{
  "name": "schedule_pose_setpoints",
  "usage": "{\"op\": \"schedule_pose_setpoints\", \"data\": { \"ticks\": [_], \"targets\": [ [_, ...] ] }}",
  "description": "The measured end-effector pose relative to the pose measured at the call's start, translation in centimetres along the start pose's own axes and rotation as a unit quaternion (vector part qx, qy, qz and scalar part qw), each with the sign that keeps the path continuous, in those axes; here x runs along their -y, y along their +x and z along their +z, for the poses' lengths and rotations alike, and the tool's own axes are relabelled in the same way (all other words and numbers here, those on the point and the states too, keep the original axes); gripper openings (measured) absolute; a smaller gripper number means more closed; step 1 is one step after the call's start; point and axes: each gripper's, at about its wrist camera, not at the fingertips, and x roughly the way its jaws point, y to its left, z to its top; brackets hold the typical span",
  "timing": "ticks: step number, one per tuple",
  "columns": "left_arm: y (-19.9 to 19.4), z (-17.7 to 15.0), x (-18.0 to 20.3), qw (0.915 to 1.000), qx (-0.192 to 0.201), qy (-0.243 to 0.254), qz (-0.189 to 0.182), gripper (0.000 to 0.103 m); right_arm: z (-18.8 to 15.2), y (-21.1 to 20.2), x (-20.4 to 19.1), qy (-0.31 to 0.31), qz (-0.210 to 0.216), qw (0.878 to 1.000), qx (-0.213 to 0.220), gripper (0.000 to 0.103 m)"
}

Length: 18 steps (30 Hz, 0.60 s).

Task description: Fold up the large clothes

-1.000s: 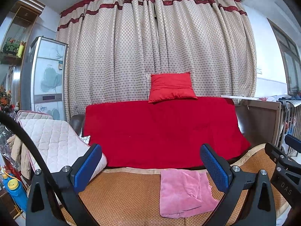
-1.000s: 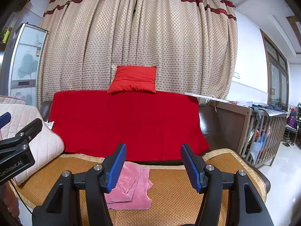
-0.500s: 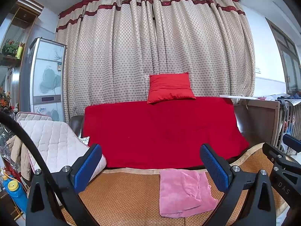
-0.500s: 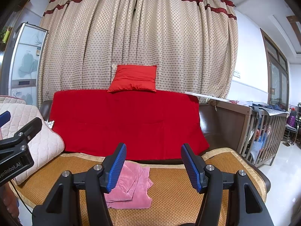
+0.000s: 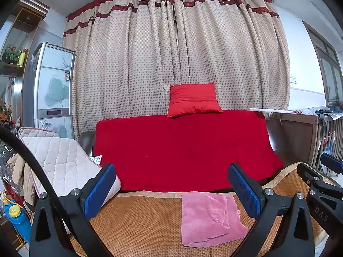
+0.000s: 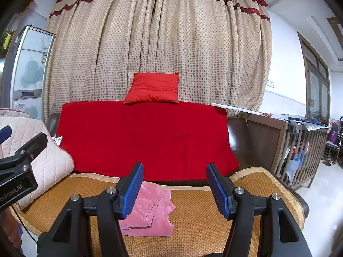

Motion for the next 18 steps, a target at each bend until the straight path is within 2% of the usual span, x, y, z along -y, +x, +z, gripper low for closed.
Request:
{"op": "schedule_pose_setpoints", "data": {
  "ticks": [18],
  "targets": [
    [-0.63, 0.29, 0.00, 0.9999, 0.002, 0.002, -0.013, 0.103, 0.05, 0.10, 0.14, -0.002, 0.000, 1.000, 0.001, 0.065]
  ]
}}
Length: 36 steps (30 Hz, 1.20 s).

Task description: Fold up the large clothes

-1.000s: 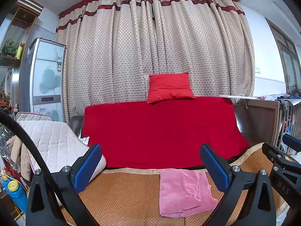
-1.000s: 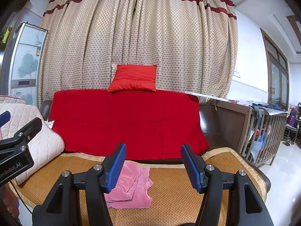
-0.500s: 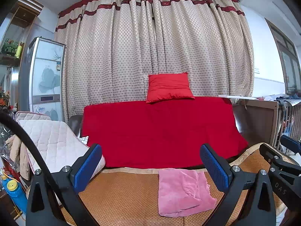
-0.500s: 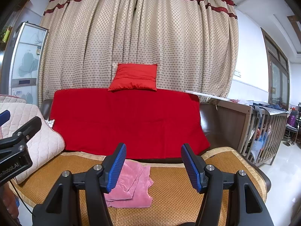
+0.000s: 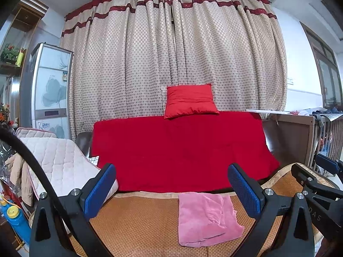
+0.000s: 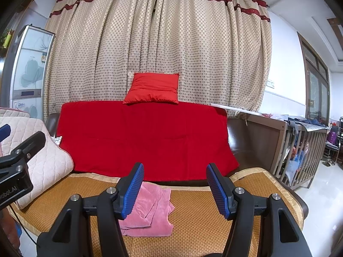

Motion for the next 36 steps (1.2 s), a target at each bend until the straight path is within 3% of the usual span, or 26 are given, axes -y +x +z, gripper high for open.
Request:
{"op": "schedule_pose_setpoints", "data": {
  "ticks": [23, 36],
  "targets": [
    [0.7, -1.0, 0.1, 0.9996, -0.024, 0.015, 0.001, 0.103, -0.5, 0.3, -0.6, -0.008, 0.004, 1.000, -0.021, 0.065],
    [2.7, -5.5, -0.1, 0.9952, -0.093, 0.030, 0.000, 0.103, -4.6, 3.1, -1.3, -0.037, 0.010, 0.994, -0.101, 0.065]
  ]
}}
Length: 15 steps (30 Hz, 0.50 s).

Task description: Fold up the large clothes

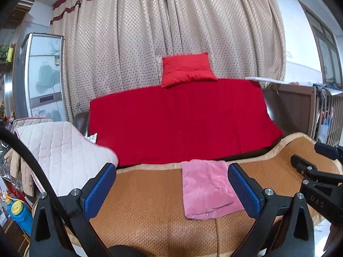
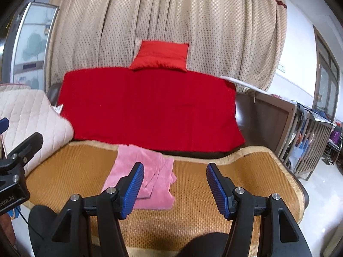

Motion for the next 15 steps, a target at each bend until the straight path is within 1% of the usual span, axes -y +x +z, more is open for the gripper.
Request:
{"op": "schedule_pose_setpoints", "data": {
  "ticks": [3, 13, 15],
  "targets": [
    [0.6, -0.8, 0.0, 0.9999, -0.010, 0.003, 0.001, 0.103, -0.7, 0.8, -0.2, -0.004, 0.000, 1.000, -0.012, 0.065],
    [4.1, -3.0, 0.9, 0.9980, -0.060, 0.020, -0.003, 0.103, -3.3, 5.8, -0.5, -0.010, 0.006, 0.997, -0.079, 0.065],
    [4.8, -3.3, 1.1, 0.9975, -0.067, 0.023, -0.002, 0.103, -3.6, 6.6, -0.5, -0.008, 0.008, 0.996, -0.088, 0.065]
  ]
}}
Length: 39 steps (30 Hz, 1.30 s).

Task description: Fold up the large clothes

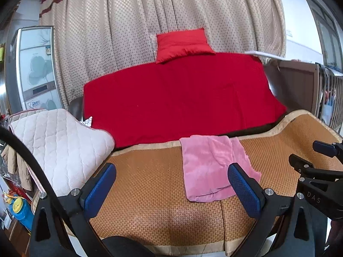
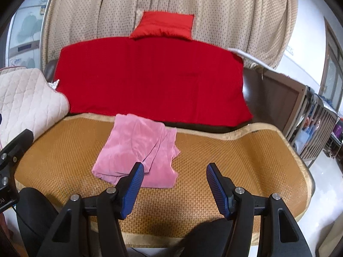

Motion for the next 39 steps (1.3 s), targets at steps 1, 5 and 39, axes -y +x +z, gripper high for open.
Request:
{"op": "schedule_pose_setpoints", "data": {
  "ticks": [1, 5, 39],
  "targets": [
    [0.3, 0.0, 0.1, 1.0000, -0.002, 0.001, 0.000, 0.103, 0.0, 0.2, 0.0, 0.002, 0.001, 1.000, -0.001, 0.065],
    [1.4, 0.0, 0.6, 1.0000, -0.009, 0.003, -0.002, 0.103, -0.1, 1.2, 0.1, 0.003, 0.001, 1.000, -0.007, 0.065],
    [14.2, 0.0, 3.5, 0.9946, -0.103, 0.004, 0.006, 0.103, 1.7, 14.3, 0.4, 0.023, 0.029, 0.997, -0.062, 0.065]
  ]
}}
